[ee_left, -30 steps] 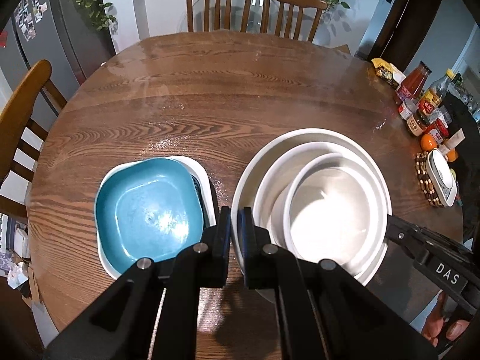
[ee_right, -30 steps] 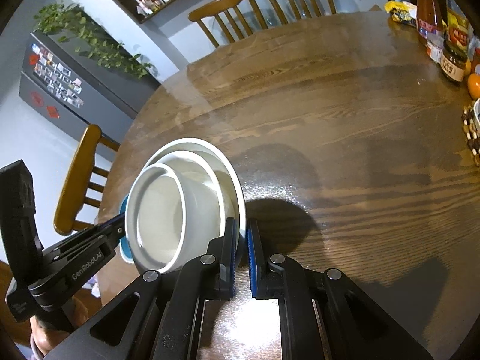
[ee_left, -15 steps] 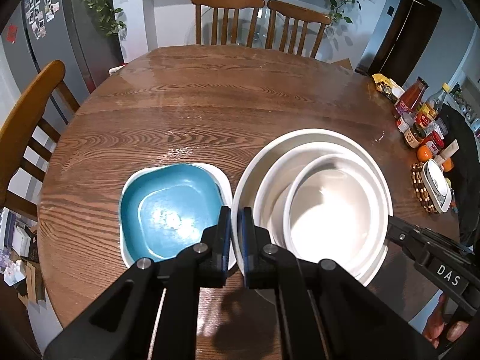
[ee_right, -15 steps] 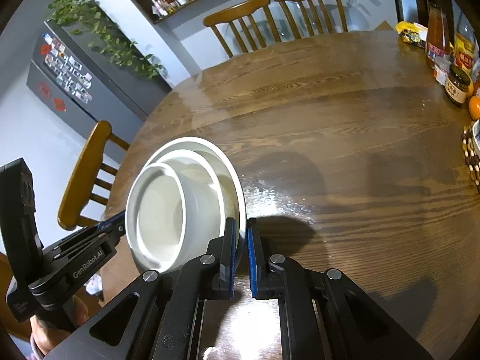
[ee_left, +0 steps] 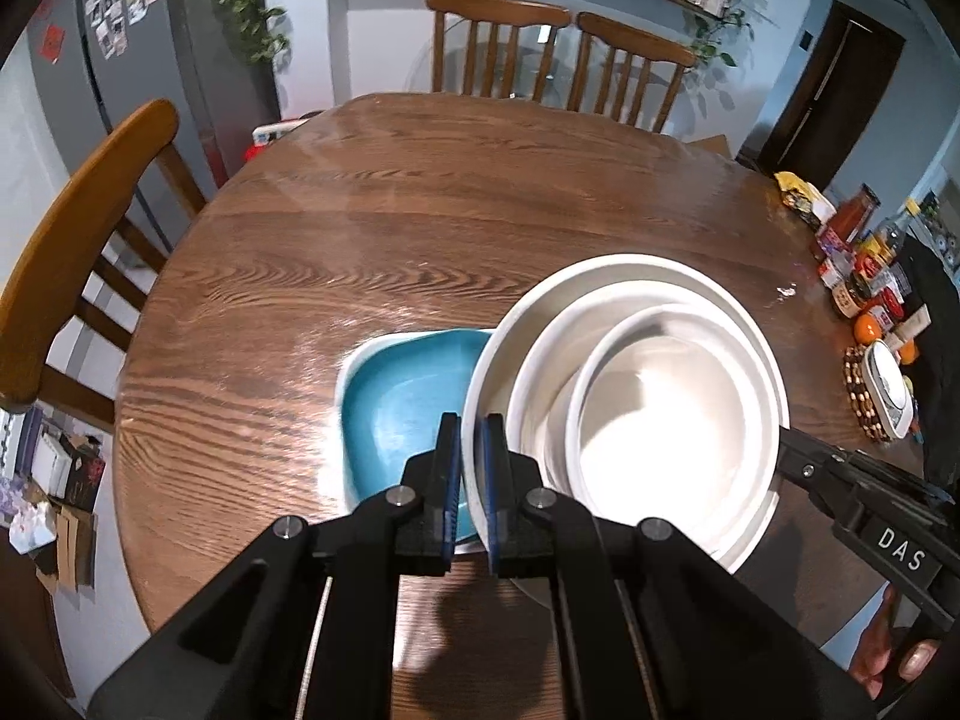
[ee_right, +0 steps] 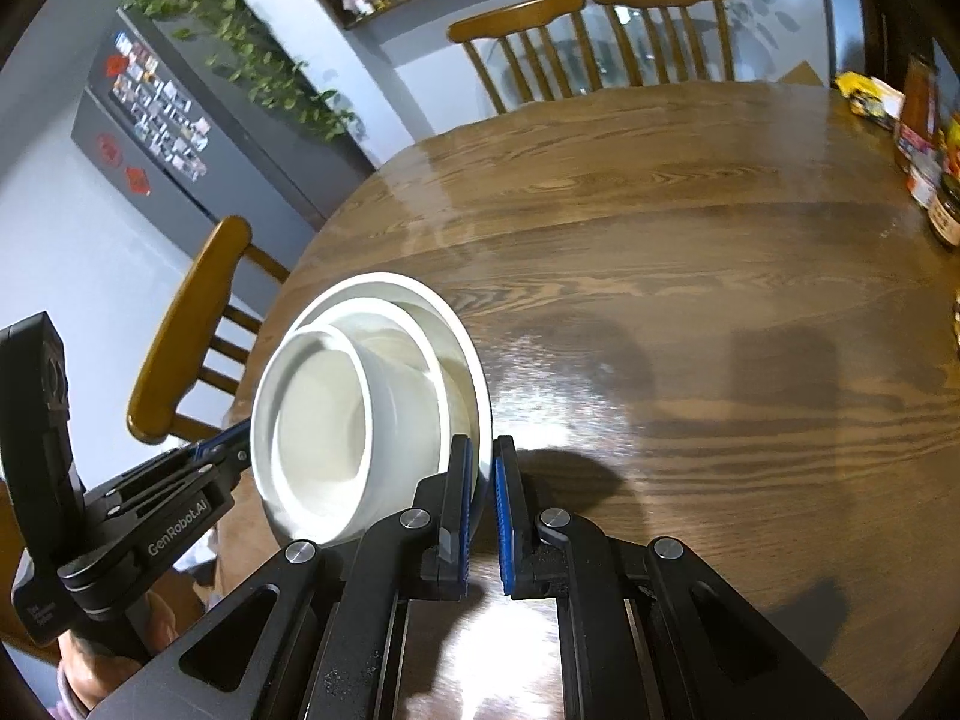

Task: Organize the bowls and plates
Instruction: 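Lift the nested bowls and carry them over the teal plate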

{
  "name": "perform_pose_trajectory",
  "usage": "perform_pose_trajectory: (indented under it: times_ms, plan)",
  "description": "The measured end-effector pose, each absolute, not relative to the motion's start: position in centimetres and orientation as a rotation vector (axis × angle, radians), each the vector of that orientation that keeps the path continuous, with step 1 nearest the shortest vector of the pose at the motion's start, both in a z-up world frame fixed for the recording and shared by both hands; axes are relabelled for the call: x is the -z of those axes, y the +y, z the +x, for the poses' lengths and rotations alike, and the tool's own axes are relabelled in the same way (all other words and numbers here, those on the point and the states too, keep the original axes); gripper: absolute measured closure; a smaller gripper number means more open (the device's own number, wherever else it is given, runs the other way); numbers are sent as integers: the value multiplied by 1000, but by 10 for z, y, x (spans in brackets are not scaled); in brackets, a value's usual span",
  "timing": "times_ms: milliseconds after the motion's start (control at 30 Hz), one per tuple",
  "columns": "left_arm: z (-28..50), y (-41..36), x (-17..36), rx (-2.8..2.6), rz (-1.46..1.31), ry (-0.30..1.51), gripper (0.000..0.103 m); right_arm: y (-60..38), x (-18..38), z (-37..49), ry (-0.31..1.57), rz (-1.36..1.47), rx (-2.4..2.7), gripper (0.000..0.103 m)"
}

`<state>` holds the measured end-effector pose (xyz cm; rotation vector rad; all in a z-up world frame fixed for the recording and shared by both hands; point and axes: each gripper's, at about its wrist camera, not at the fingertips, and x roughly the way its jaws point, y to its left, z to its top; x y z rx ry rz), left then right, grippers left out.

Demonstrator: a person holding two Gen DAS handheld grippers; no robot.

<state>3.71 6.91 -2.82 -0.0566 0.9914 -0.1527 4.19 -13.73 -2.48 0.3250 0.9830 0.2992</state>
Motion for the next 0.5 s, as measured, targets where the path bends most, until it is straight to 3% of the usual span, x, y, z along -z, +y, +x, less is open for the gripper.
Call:
perform_pose_trajectory:
  times_ms: [500]
  plan:
    - [85,121,76,91,-114,1156,101,-76,67,92,1131,293,-315,93]
